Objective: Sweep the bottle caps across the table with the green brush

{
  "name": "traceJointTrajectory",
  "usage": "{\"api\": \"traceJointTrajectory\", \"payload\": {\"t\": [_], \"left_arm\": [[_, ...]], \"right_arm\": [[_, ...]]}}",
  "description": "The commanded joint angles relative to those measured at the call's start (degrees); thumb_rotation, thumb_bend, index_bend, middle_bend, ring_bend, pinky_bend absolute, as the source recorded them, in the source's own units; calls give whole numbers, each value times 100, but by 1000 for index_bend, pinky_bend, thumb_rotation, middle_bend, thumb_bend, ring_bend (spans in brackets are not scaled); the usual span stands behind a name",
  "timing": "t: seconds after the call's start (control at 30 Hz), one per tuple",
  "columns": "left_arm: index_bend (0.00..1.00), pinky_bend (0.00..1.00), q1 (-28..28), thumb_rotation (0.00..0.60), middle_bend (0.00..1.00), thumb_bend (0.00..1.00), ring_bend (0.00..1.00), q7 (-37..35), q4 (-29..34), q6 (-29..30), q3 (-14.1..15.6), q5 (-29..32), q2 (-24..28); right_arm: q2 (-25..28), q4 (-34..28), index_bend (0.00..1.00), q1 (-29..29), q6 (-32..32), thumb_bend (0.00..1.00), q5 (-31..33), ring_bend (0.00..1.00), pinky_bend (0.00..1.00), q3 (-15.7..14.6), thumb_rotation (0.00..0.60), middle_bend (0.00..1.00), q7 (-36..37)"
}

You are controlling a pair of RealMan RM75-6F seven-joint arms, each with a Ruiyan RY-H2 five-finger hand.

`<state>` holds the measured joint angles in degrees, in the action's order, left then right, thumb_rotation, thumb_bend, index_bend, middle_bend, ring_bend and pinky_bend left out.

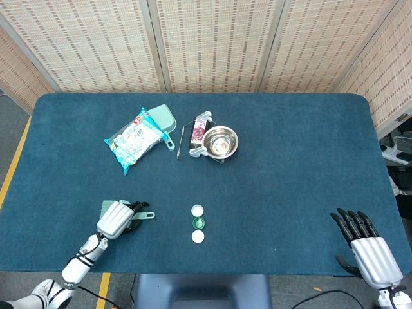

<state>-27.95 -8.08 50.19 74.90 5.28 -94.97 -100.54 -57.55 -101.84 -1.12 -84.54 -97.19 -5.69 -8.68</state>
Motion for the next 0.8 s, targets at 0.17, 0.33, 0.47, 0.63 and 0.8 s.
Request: {"api": "traceJointTrajectory", "payload": {"t": [0.17,0.33,0.47,0.63,0.8], "left_arm": [[0,861,23,600,0,334,635,182,854,-83,-122,148,336],[0,648,419,600,0,323,326,363,2008,705,95,-129,1237],[0,150,1237,600,0,329,0,902,2834,1622,609,-318,2105],[0,6,1977,600,0,357,0,1257,2476,2405,781,-429,2212],[0,0,2032,600,0,360,0,1209,2668,2178,874,-500,2430]], "right_arm": [[26,0,0,-14,-28,208,-18,0,0,-9,600,0,39],[51,3,0,-50,-118,207,-72,0,0,-18,600,0,72],[44,21,0,-73,-162,208,-58,0,0,-3,600,0,55],[-25,21,0,-63,-120,207,-1,0,0,32,600,0,-78],[-93,-16,0,-57,-67,208,9,0,0,32,600,0,-243]]}}
